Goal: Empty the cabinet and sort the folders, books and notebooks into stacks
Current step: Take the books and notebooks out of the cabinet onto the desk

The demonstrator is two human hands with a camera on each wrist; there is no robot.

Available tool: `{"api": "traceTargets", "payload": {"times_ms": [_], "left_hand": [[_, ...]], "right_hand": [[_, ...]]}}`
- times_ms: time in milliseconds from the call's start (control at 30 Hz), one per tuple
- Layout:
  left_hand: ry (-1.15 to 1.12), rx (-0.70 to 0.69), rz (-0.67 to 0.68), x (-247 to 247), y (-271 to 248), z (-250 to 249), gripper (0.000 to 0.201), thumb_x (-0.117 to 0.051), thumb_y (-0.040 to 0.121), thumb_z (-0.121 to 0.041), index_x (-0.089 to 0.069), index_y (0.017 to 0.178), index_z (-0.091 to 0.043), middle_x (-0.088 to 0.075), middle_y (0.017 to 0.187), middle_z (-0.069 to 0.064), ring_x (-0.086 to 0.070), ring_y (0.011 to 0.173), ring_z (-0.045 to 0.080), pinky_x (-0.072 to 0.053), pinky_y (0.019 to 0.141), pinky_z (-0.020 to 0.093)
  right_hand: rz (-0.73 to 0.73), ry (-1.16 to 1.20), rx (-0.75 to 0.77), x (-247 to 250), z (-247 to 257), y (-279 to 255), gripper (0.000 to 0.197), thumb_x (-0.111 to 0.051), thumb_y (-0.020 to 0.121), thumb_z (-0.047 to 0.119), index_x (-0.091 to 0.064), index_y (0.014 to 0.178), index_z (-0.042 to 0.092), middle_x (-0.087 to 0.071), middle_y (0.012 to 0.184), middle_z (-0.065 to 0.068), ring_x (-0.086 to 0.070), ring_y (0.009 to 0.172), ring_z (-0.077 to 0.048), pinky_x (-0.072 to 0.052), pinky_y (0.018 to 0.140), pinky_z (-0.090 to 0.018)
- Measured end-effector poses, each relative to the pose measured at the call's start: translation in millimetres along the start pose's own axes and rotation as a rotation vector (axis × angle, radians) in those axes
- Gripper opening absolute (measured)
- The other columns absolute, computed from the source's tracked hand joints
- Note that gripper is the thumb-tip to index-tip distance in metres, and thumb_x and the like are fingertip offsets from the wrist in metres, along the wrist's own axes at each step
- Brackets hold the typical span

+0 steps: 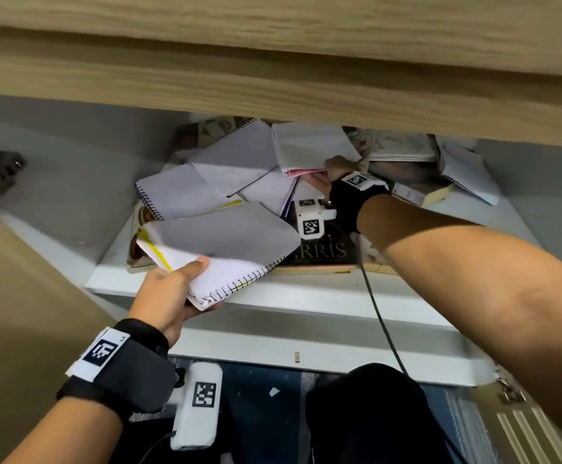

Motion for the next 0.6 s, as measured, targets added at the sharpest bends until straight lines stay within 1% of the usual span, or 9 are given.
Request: {"api": "traceTargets", "payload": {"times_ms": [67, 100, 133, 233, 300, 367, 467, 533, 600], "left_hand": [[-0.047, 0.009, 0.001, -8, -4, -1, 0.005, -0.058, 0.094, -0.012, -0.062, 0.094, -0.009, -0.071, 0.085, 0.008, -0.069, 0.068, 0.019, -0.056, 0.046, 0.030], [-0.078, 0.013, 0.000, -15, -7, -3, 0.005, -0.058, 0.094, -0.012, -0.062, 0.093, -0.010, -0.070, 0.086, 0.009, -0.068, 0.068, 0.019, -0.056, 0.046, 0.030], [-0.116, 0.018, -0.005, -21, -11, -3, 0.005, -0.057, 0.095, -0.012, -0.061, 0.092, -0.011, -0.069, 0.087, 0.009, -0.068, 0.070, 0.020, -0.056, 0.045, 0.030], [-0.223, -0.002, -0.011, -47, -27, -10, 0.005, -0.054, 0.097, -0.014, -0.058, 0.094, -0.013, -0.067, 0.096, 0.012, -0.066, 0.081, 0.028, -0.058, 0.046, 0.033], [-0.286, -0.043, 0.008, -65, -41, -17, 0.008, -0.055, 0.097, -0.020, -0.059, 0.098, -0.012, -0.067, 0.103, 0.015, -0.066, 0.089, 0.034, -0.060, 0.051, 0.036], [-0.327, -0.091, 0.015, -78, -54, -24, 0.016, -0.057, 0.096, -0.029, -0.060, 0.100, -0.013, -0.067, 0.102, 0.013, -0.067, 0.088, 0.030, -0.061, 0.057, 0.037], [-0.314, -0.144, 0.005, -88, -74, -30, 0.032, -0.060, 0.091, -0.041, -0.060, 0.098, -0.010, -0.067, 0.096, 0.011, -0.067, 0.085, 0.024, -0.062, 0.065, 0.039], [-0.261, -0.179, 0.015, -95, -87, -34, 0.028, -0.065, 0.088, -0.037, -0.061, 0.095, -0.010, -0.068, 0.089, 0.010, -0.067, 0.078, 0.021, -0.062, 0.061, 0.034], [-0.202, -0.185, 0.023, -102, -98, -37, 0.014, -0.070, 0.086, -0.021, -0.061, 0.091, -0.011, -0.069, 0.090, 0.011, -0.066, 0.073, 0.020, -0.058, 0.050, 0.028]], "right_hand": [[-0.034, 0.141, 0.006, 12, 0, -21, 0.018, -0.042, 0.098, 0.002, -0.056, 0.109, 0.002, -0.070, 0.091, -0.015, -0.065, 0.076, -0.023, -0.058, 0.063, -0.034], [-0.003, 0.198, 0.004, 17, 1, -37, 0.015, -0.042, 0.098, 0.000, -0.057, 0.097, 0.004, -0.072, 0.074, -0.012, -0.067, 0.071, -0.023, -0.059, 0.063, -0.035], [0.072, 0.241, -0.017, 23, 0, -53, 0.015, -0.043, 0.098, 0.000, -0.057, 0.093, 0.005, -0.072, 0.065, -0.011, -0.069, 0.068, -0.024, -0.060, 0.062, -0.035], [0.246, 0.217, -0.093, 42, -1, -98, 0.013, -0.044, 0.098, 0.002, -0.056, 0.093, 0.002, -0.073, 0.071, -0.018, -0.073, 0.064, -0.028, -0.060, 0.055, -0.029], [0.336, 0.107, -0.126, 51, -4, -123, 0.016, -0.044, 0.098, 0.003, -0.055, 0.087, 0.002, -0.072, 0.069, -0.019, -0.073, 0.063, -0.029, -0.060, 0.056, -0.027], [0.400, -0.008, -0.129, 57, -3, -143, 0.017, -0.044, 0.099, 0.004, -0.051, 0.083, 0.005, -0.069, 0.061, -0.015, -0.072, 0.058, -0.026, -0.059, 0.057, -0.026], [0.383, -0.106, -0.105, 61, -1, -162, 0.012, -0.048, 0.097, 0.001, -0.052, 0.085, 0.004, -0.067, 0.056, -0.011, -0.069, 0.050, -0.022, -0.058, 0.054, -0.027], [0.365, -0.159, -0.070, 66, 2, -172, 0.007, -0.051, 0.094, -0.002, -0.055, 0.091, 0.003, -0.069, 0.067, -0.012, -0.070, 0.055, -0.021, -0.060, 0.054, -0.029], [0.372, -0.215, -0.066, 74, 4, -183, 0.007, -0.051, 0.094, -0.002, -0.055, 0.094, 0.003, -0.068, 0.081, -0.014, -0.070, 0.059, -0.019, -0.060, 0.055, -0.029]]}}
Point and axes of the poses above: each hand's wrist, its own y-axis towards the middle knuckle, its own x-axis out of the back of the hand, z = x × y, the point moved 1 cm from there along y, towards the middle knuckle
